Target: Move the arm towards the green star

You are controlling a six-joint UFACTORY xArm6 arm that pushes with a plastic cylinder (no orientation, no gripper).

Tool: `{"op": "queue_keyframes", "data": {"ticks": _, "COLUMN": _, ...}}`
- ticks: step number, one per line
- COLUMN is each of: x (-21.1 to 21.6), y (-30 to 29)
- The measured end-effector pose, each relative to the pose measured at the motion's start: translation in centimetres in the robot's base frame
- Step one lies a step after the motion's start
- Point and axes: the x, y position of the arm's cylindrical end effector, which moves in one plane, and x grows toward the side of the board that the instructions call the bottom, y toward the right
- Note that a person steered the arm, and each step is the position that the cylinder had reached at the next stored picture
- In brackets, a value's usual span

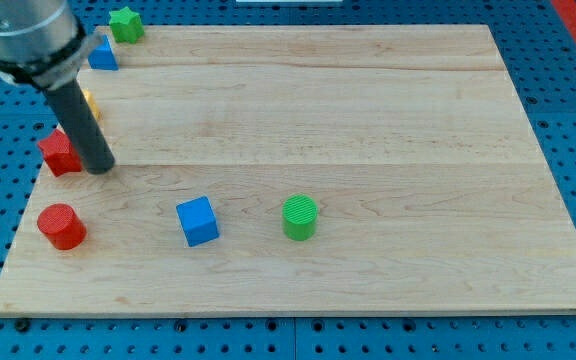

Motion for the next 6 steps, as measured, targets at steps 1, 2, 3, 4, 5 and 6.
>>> {"op": "queue_keyframes", "data": {"ticks": 1, "x": -0.7, "y": 5.5}}
{"op": "queue_keyframes", "data": {"ticks": 2, "x": -9.2, "y": 13.2}}
{"op": "queue_keyframes", "data": {"ticks": 3, "x": -20.9, "y": 14.6}}
{"op": "queue_keyframes", "data": {"ticks": 4, "x": -27.1, "y": 12.2}}
{"op": "queue_keyframes", "data": {"ticks": 5, "x": -26.7, "y": 7.5}}
{"op": "queue_keyframes", "data": {"ticks": 6, "x": -27.2, "y": 5.6}}
